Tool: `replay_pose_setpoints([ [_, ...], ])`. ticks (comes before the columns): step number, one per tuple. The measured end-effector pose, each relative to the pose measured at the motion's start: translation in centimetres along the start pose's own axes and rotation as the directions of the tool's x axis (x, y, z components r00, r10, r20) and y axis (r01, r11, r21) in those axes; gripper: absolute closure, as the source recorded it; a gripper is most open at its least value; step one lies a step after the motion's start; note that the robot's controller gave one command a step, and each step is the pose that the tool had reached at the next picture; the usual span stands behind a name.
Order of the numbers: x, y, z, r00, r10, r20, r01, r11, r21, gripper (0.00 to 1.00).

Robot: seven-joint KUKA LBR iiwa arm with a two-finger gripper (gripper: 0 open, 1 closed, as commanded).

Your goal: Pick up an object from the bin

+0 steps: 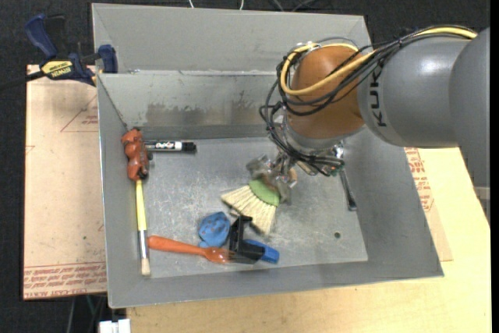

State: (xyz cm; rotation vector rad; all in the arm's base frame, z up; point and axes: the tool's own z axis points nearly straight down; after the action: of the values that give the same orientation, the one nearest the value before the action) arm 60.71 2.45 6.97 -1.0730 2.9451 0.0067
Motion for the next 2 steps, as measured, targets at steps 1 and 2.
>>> replay_pose_setpoints([
  [1, 0.0, 0.0, 0.0, 1.0, 0.001, 0.0, -0.001, 1.0, 0.0, 1.0],
  [2, 0.0, 0.1, -1.5, 1.0, 0.002, 0.0, -0.002, 1.0, -0.001, 1.0],
])
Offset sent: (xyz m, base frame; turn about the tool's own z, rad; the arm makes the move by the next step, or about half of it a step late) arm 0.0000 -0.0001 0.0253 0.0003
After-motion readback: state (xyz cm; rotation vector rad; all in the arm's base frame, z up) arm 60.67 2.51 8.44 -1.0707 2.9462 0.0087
